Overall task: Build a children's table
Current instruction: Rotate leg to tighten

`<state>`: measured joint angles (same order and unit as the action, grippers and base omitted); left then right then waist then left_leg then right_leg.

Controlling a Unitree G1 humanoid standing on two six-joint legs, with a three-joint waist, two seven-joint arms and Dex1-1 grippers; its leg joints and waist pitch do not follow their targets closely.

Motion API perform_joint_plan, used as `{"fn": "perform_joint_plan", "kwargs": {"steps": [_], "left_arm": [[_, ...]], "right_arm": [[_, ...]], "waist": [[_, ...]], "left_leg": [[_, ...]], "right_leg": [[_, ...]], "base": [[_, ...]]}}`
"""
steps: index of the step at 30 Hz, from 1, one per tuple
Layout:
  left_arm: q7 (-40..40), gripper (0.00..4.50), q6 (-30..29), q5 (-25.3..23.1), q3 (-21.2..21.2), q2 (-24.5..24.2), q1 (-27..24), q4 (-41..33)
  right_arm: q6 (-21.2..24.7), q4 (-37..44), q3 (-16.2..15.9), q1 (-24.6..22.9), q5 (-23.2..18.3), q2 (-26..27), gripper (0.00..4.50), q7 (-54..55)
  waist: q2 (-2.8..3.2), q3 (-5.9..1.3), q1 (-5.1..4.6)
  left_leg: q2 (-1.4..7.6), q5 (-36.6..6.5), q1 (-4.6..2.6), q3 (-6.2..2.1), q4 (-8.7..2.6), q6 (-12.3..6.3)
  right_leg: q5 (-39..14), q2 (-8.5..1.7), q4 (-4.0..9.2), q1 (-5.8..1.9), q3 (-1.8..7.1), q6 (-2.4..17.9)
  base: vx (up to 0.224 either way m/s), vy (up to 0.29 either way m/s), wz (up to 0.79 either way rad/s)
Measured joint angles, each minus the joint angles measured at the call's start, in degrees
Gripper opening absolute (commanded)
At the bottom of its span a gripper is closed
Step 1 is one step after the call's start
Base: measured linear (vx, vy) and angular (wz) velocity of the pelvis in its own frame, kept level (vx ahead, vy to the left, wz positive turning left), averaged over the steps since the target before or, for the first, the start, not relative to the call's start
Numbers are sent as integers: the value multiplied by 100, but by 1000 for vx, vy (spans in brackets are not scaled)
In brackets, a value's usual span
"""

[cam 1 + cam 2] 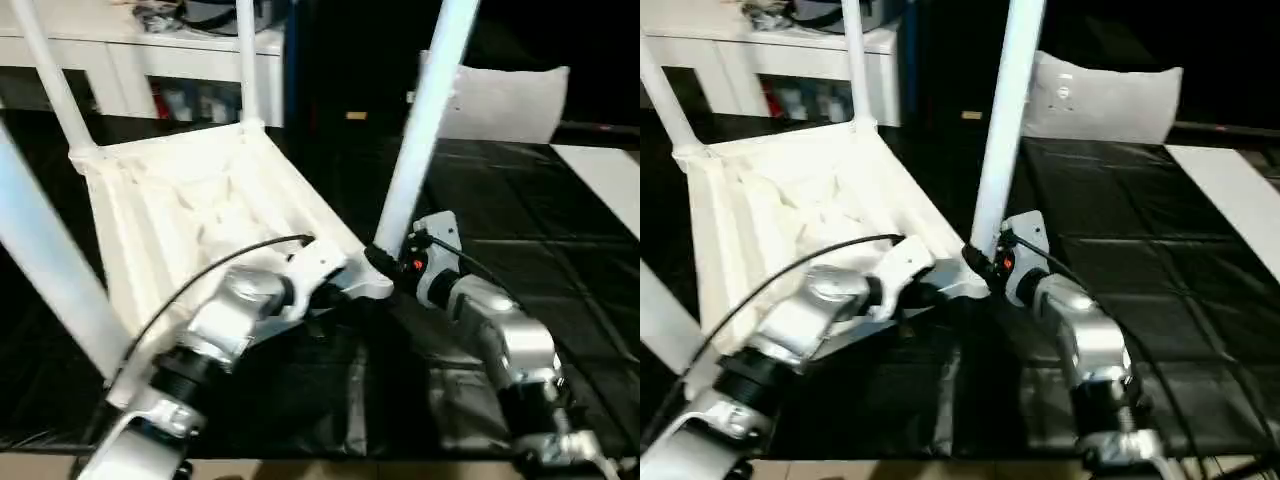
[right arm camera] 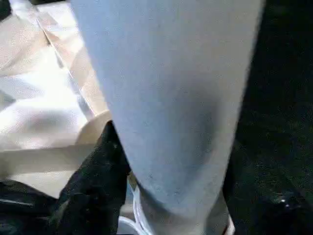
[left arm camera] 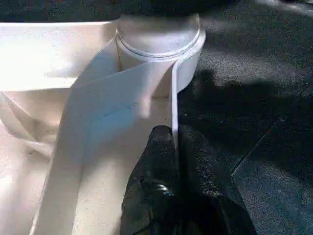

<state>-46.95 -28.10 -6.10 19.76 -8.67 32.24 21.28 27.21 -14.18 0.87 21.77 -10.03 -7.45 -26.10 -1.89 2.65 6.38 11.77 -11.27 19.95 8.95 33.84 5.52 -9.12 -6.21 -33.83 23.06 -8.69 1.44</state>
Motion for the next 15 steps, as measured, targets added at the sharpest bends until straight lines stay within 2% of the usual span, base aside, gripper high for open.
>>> {"fn": "perform_joint_plan", "kwargs": {"steps": [5,7,9,13,15], "left_arm": [[-285,0,410,59,137,-288,-13,-14],[-445,0,557,72,176,-418,-14,-8],[-687,0,781,76,262,-591,-14,3],[-1058,0,1219,65,284,-871,-8,101],[-1433,0,1723,143,350,-1058,-17,224]], "right_arm": [[30,444,-232,-237,53,-339,354,-305],[136,669,-280,-370,-37,-575,366,-602],[229,1032,-360,-697,-235,-998,388,-1168],[216,1232,-355,-1097,-465,-1323,421,-1842],[125,1424,-363,-1401,-635,-1495,441,-2188]], "waist": [[5,3,68],[11,6,131],[12,7,207],[18,6,214],[37,6,235]], "left_leg": [[6,3,6,-2,-37,7],[7,3,6,-1,-38,7],[5,2,4,0,-36,5],[6,3,-1,0,-28,6],[5,3,-1,-3,-31,6]], "right_leg": [[-7,13,-20,22,0,4],[-9,14,-19,22,1,2],[-11,13,-13,14,4,-1],[-9,13,-12,9,8,0],[-9,13,-2,4,6,-1]], "base": [[0,0,0],[0,0,0],[0,0,0],[0,0,0],[0,0,0]]}}
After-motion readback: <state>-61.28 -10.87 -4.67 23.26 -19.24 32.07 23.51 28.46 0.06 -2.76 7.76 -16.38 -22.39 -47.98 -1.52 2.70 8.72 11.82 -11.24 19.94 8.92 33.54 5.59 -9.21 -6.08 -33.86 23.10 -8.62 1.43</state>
